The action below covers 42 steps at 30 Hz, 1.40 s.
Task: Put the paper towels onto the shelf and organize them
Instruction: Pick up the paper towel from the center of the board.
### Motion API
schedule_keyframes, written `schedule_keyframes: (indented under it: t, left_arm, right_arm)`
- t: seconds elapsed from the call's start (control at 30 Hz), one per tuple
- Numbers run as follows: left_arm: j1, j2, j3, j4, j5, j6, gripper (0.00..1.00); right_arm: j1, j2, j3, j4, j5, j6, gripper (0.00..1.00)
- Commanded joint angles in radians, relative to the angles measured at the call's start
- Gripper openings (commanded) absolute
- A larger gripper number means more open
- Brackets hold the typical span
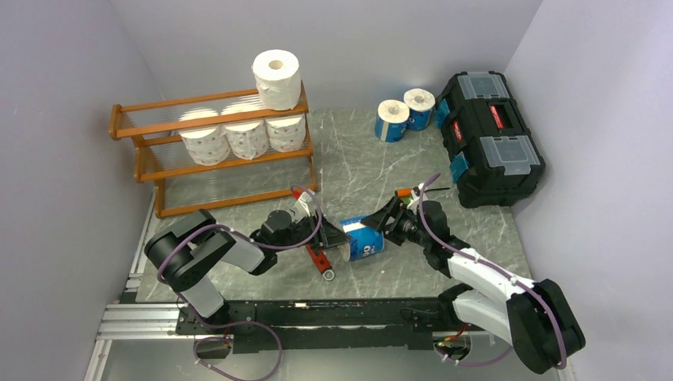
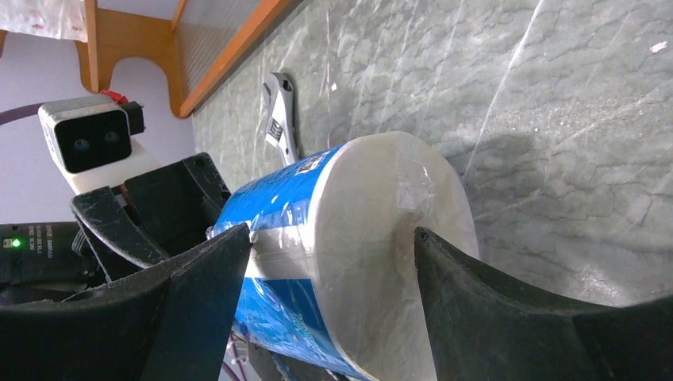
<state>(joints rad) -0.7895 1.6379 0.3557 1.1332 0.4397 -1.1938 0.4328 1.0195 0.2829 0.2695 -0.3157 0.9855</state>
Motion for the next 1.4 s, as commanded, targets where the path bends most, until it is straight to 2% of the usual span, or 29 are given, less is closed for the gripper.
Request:
schedule_keyframes:
  t: [0.0,0.07,0.17,0.27,0.53,0.63,0.77,0.87,1.0,1.2,1.37]
  left_arm:
    - [-0.006,-0.051,0.051,0.033,0.009,0.035,0.50]
    - [-0.006,-0.059,0.059,0.014,0.009,0.046,0.51]
    - [-0.006,-0.066,0.076,-0.018,0.009,0.059,0.59]
    - [-0.005,-0.074,0.086,-0.056,0.003,0.072,0.61]
    - [-0.004,-0.117,0.097,-0.129,-0.012,0.113,0.33]
    - [-0.004,-0.142,0.093,-0.155,-0.023,0.129,0.28]
    - [0.003,-0.212,0.089,-0.233,-0.051,0.168,0.27]
    - [0.003,-0.297,0.116,-0.399,-0.089,0.236,0.26]
    - [0.004,-0.418,0.213,-0.739,-0.187,0.365,0.25]
    - [0.004,-0.529,0.445,-1.249,-0.407,0.565,0.25]
    - [0.008,-0.515,0.648,-1.613,-0.597,0.696,0.26]
  right_arm:
    - [0.023,-0.011,-0.009,0.058,-0.024,0.022,0.78]
    - [0.029,-0.011,-0.010,0.067,-0.028,0.028,0.78]
    - [0.034,-0.017,-0.006,0.062,-0.025,0.027,0.78]
    - [0.036,-0.024,-0.001,0.045,-0.019,0.016,0.78]
    - [0.037,-0.034,0.025,0.004,-0.003,-0.011,0.77]
    - [0.036,-0.056,0.044,-0.038,0.016,-0.036,0.78]
    - [0.037,-0.103,0.106,-0.164,0.064,-0.103,0.81]
    - [0.035,-0.150,0.170,-0.289,0.130,-0.161,0.84]
    - [0.035,-0.207,0.250,-0.405,0.209,-0.227,0.86]
    - [0.035,-0.238,0.300,-0.456,0.257,-0.269,0.86]
    - [0.033,-0.217,0.312,-0.474,0.292,-0.277,0.86]
